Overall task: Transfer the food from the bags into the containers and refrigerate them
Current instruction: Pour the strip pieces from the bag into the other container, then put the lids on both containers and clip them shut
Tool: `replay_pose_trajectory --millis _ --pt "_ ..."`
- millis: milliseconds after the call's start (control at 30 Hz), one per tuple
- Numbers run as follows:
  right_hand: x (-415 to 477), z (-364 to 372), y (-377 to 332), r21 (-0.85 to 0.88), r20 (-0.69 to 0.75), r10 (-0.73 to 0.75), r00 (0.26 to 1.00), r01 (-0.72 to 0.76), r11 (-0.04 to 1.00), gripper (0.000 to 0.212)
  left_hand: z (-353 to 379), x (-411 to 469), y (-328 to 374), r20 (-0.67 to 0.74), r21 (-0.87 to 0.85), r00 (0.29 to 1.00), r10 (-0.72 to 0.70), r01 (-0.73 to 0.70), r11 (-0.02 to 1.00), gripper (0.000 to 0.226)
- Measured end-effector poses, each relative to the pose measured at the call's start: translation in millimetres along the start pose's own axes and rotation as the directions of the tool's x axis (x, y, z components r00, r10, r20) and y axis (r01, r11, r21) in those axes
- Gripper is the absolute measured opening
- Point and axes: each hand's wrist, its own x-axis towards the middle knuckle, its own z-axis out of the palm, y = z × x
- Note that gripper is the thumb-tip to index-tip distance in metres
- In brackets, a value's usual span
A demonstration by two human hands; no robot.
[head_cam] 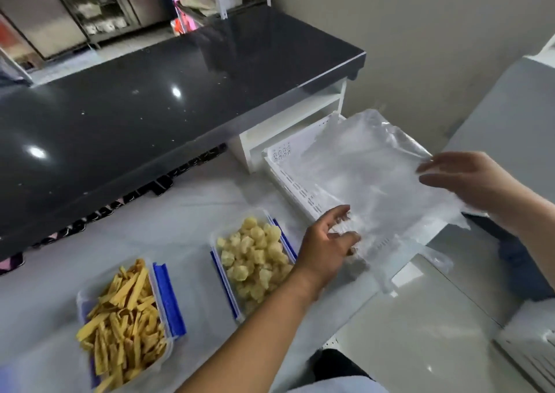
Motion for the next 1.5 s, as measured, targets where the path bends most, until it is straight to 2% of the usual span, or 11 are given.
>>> replay_pose_trajectory --millis 100,167,233,333,433,500,633,733,967,1167,1500 --pt "39 -5 28 -0.236 0.034 -0.106 0.994 0.111 0.965 0.054 24 21 -4 -0.062 0.323 0.998 -0.018 0.037 0.946 0.051" --pt "59 4 45 -0.376 0.125 -0.268 0.955 0.295 0.878 0.073 31 31 -12 -0.195 0.717 0.966 0.172 0.021 0.696 0.063" --pt "72 25 64 -0.511 0.254 -0.353 0.900 0.435 0.742 0.076 35 40 -16 -0.169 0.900 0.923 0.346 0.001 0.436 0.074" --pt "88 57 85 -0.630 0.405 -0.357 0.842 0.540 0.559 0.074 39 64 -29 -0.071 0.969 0.986 0.153 0.032 0.245 0.074" --pt "102 72 104 -0.685 0.470 -0.271 0.840 0.541 0.488 0.082 43 80 -36 -0.068 0.997 0.998 -0.012 0.068 0.039 0.071" --pt "110 71 111 -0.699 0.493 -0.218 0.842 0.532 0.477 0.081 48 85 -37 -0.079 0.997 0.996 -0.049 0.079 -0.003 0.071" --pt "108 69 105 -0.667 0.504 -0.229 0.833 0.544 0.509 0.072 44 84 -36 -0.063 0.997 0.998 -0.027 0.064 0.042 0.070" --pt "96 67 80 -0.606 0.454 -0.303 0.838 0.540 0.584 0.070 33 73 -28 -0.031 0.955 0.999 0.042 0.017 0.295 0.068" --pt "31 111 -25 -0.350 0.515 -0.487 0.706 0.691 0.632 0.075 -57 -24 -2 -0.323 0.839 0.904 0.280 0.136 0.527 0.072" --pt "-78 215 -81 -0.026 0.604 -0.607 0.516 0.774 0.632 0.064 -171 -167 -31 -0.604 0.725 0.666 0.437 0.232 0.648 0.075" --pt "-268 432 -115 0.161 0.833 -0.525 0.174 0.832 0.531 0.063 -337 -366 -176 -0.938 0.286 0.333 0.099 0.577 0.765 0.097"
